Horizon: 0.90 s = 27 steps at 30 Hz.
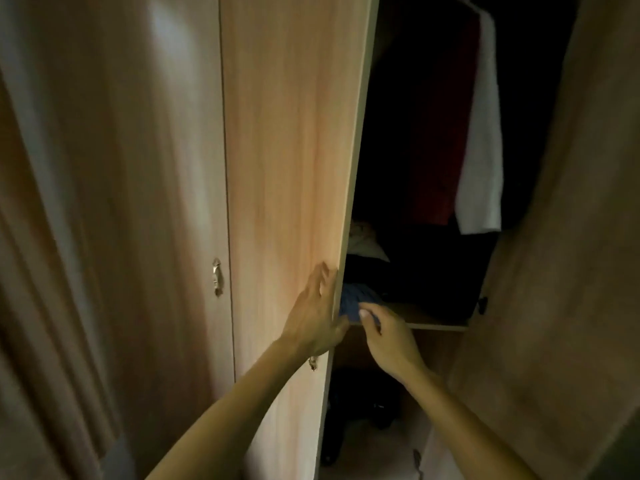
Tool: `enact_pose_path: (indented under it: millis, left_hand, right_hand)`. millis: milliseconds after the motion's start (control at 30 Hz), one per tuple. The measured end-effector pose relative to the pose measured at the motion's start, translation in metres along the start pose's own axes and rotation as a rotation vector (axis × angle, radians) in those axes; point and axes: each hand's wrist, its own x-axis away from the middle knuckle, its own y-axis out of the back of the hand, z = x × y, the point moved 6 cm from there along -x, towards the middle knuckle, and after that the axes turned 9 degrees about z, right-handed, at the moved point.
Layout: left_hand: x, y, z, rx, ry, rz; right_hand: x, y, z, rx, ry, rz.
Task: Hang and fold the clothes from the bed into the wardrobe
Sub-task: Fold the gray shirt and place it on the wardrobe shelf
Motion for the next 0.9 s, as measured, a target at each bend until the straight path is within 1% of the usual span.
enact_pose_path:
  millis: [167,300,400,500,600,767,900]
  left_hand:
    - [-0.072,-0.046,0.008,-0.246,-0.002,0.149]
    - [-0.115,-0.074,0.018,-0.412,-0.003,0.189]
    - [-0.136,-0.088,0.028,-0.443,0.039,0.204]
    - [-0.158,-0.096,0.037,-0.486,0.069,0.206]
    - [-0.174,-0.099,0.039,-0.521,0.078,0.221]
    - [-0.205,-0.109,0.046,-0.500,0.132,0.232]
    - [-0.232,-0.114,0.051,-0.439,0.175,0.251]
  right_hand:
    - [-0.032,0.025,-0.041,0.010,-0.035,-0.029]
    - [-0.073,0.040,-0.066,0.014,-0.023,-0.037]
    - [-0.106,0.049,-0.088,-0.009,-0.005,-0.036]
    - [-0.138,0.046,-0.112,-0.038,0.001,0.023]
    - [-0.159,0.040,-0.119,-0.053,0.037,0.052]
    - [-0.195,0.024,-0.129,-0.073,0.078,0.105]
    - [-0.212,0.025,-0.138,-0.073,0.082,0.096]
